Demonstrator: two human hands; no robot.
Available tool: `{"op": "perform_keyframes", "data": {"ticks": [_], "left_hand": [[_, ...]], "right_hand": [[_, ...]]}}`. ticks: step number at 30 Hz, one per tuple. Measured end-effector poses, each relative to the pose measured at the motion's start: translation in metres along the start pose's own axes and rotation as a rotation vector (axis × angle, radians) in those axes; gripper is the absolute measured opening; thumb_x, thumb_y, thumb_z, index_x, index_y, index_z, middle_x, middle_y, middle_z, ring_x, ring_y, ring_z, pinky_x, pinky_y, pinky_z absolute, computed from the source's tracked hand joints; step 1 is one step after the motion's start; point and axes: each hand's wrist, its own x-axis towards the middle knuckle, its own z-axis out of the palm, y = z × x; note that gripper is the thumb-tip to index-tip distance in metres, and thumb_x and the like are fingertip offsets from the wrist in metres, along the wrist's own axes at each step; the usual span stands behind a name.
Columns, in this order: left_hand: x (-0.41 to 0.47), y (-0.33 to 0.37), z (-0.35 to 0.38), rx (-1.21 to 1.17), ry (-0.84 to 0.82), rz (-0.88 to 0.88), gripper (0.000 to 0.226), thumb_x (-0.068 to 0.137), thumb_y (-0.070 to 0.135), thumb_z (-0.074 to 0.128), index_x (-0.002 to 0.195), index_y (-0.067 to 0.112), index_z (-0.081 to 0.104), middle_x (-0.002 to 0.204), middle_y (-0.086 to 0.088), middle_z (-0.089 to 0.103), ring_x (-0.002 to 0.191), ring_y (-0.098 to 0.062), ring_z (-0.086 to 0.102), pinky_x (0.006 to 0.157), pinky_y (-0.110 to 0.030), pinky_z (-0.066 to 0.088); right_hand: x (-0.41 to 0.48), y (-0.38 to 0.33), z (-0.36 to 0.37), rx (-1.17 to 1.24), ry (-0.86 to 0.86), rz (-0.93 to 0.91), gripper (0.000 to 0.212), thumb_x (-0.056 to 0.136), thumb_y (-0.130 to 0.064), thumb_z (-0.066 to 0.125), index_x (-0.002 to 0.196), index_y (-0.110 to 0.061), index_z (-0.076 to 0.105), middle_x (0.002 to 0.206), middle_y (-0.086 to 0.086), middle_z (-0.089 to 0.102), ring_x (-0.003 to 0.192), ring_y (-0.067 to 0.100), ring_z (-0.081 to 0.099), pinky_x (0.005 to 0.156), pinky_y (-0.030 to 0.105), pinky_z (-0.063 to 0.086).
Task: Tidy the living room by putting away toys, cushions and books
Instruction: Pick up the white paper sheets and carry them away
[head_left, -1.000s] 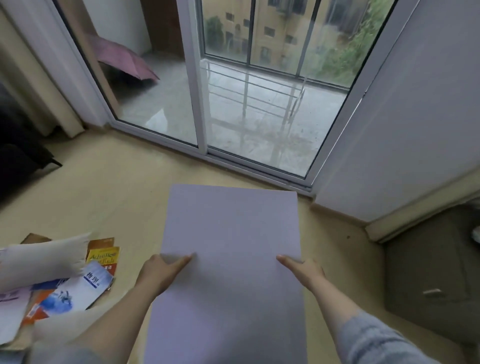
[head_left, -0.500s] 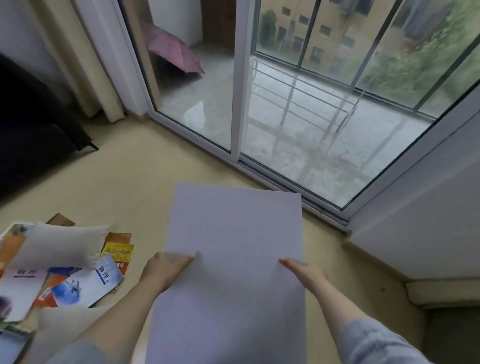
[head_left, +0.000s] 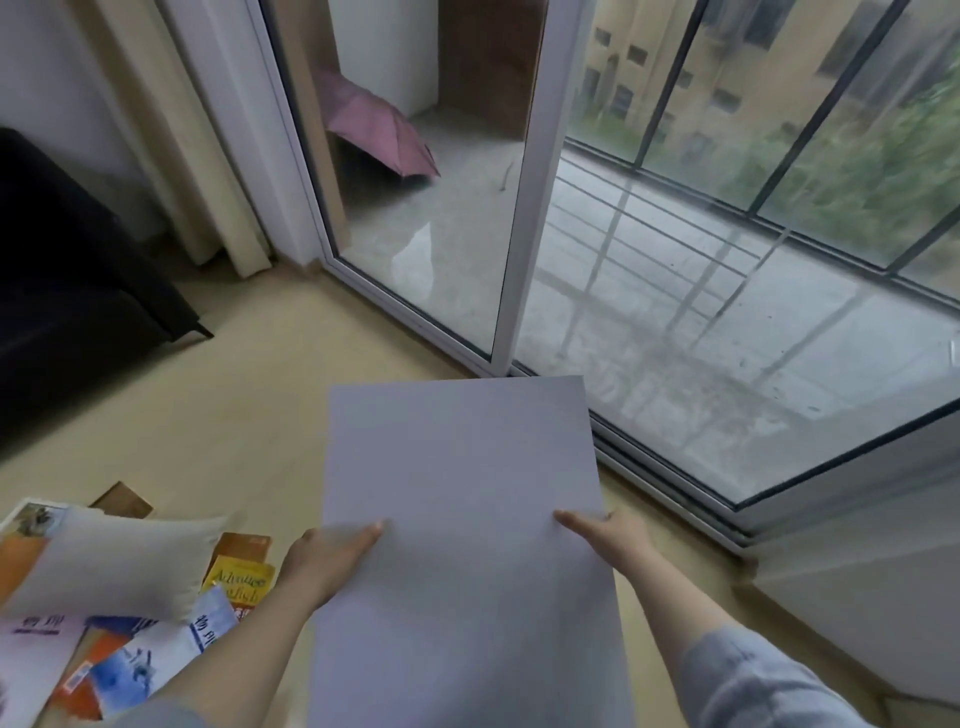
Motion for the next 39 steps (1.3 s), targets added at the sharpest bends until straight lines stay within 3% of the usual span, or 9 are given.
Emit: {"op": "perform_keyframes", "data": {"ticks": [4,9,13,17,20,25,32,35,39], "left_hand": [[0.034,0.029,-0.02,-0.04,0.022,-0.04,0.077,0.048,0.087,0.046,0.092,0.03,0.071,0.114,-0.002,0.067,0.103,-0.025,0.06,0.081,-0.031,0.047],[0.081,0.056,-0.033,-0.13,0.113,-0.124,0.054,0.075,0.07,0.059,0.101,0.025,0.073,0.112,-0.001,0.069,0.099,-0.022,0.061,0.078,-0.029,0.047],[0.112,0.091,-0.044,-0.219,0.195,-0.196,0.074,0.059,0.081,0.06,0.097,0.017,0.072,0.104,-0.003,0.069,0.093,-0.023,0.062,0.071,-0.029,0.046],[0.143,0.113,-0.064,-0.23,0.241,-0.225,0.113,0.045,0.092,0.054,0.122,0.01,0.058,0.122,-0.006,0.062,0.108,-0.026,0.059,0.077,-0.03,0.045],[0.169,0.124,-0.077,-0.251,0.31,-0.281,0.102,0.064,0.075,0.063,0.135,0.005,0.046,0.136,-0.013,0.051,0.123,-0.031,0.05,0.087,-0.031,0.041],[0.213,0.118,-0.101,-0.329,0.322,-0.333,0.119,0.044,0.084,0.055,0.13,0.002,0.051,0.132,-0.013,0.056,0.12,-0.032,0.052,0.09,-0.035,0.044],[0.306,0.129,-0.174,-0.27,0.279,-0.304,0.119,0.047,0.091,0.05,0.128,0.004,0.055,0.131,-0.013,0.057,0.119,-0.032,0.053,0.088,-0.035,0.045],[0.342,0.129,-0.214,-0.301,0.247,-0.337,0.127,0.036,0.096,0.044,0.126,0.007,0.057,0.128,-0.009,0.059,0.116,-0.029,0.055,0.092,-0.037,0.047],[0.368,0.132,-0.248,-0.34,0.284,-0.352,0.123,0.033,0.094,0.046,0.12,0.009,0.061,0.123,-0.007,0.062,0.112,-0.028,0.058,0.084,-0.033,0.047]], "right_hand": [[0.047,-0.055,0.006,-0.062,-0.07,-0.024,0.065,0.057,-0.062,0.079,0.097,-0.011,0.073,0.099,0.007,0.071,0.093,0.025,0.068,0.083,0.036,0.056],[0.106,-0.133,0.002,-0.149,-0.133,-0.13,0.054,0.068,-0.053,0.079,0.096,-0.007,0.069,0.095,0.008,0.068,0.086,0.024,0.064,0.069,0.03,0.049],[0.152,-0.194,-0.009,-0.188,-0.19,-0.183,0.061,0.065,-0.055,0.081,0.097,-0.005,0.072,0.096,0.01,0.07,0.084,0.023,0.066,0.068,0.031,0.052],[0.178,-0.232,-0.011,-0.225,-0.203,-0.201,0.068,0.065,-0.06,0.078,0.096,0.0,0.071,0.095,0.011,0.07,0.079,0.022,0.064,0.051,0.025,0.044],[0.199,-0.275,0.002,-0.275,-0.237,-0.219,0.069,0.064,-0.061,0.078,0.093,0.001,0.071,0.092,0.013,0.071,0.078,0.023,0.067,0.055,0.028,0.046],[0.228,-0.342,0.036,-0.36,-0.275,-0.284,0.061,0.067,-0.06,0.077,0.082,-0.002,0.066,0.075,0.005,0.062,0.064,0.018,0.059,0.05,0.028,0.041],[0.264,-0.45,0.08,-0.371,-0.243,-0.311,0.061,0.071,-0.054,0.077,0.101,-0.001,0.067,0.097,0.011,0.067,0.087,0.027,0.064,0.082,0.037,0.055],[0.271,-0.509,0.101,-0.469,-0.237,-0.325,0.066,0.075,-0.058,0.071,0.104,0.0,0.059,0.096,0.01,0.059,0.094,0.029,0.061,0.071,0.03,0.044],[0.283,-0.56,0.126,-0.5,-0.251,-0.359,0.067,0.072,-0.063,0.07,0.093,-0.001,0.059,0.072,0.002,0.056,0.063,0.016,0.054,0.051,0.028,0.038]]}}
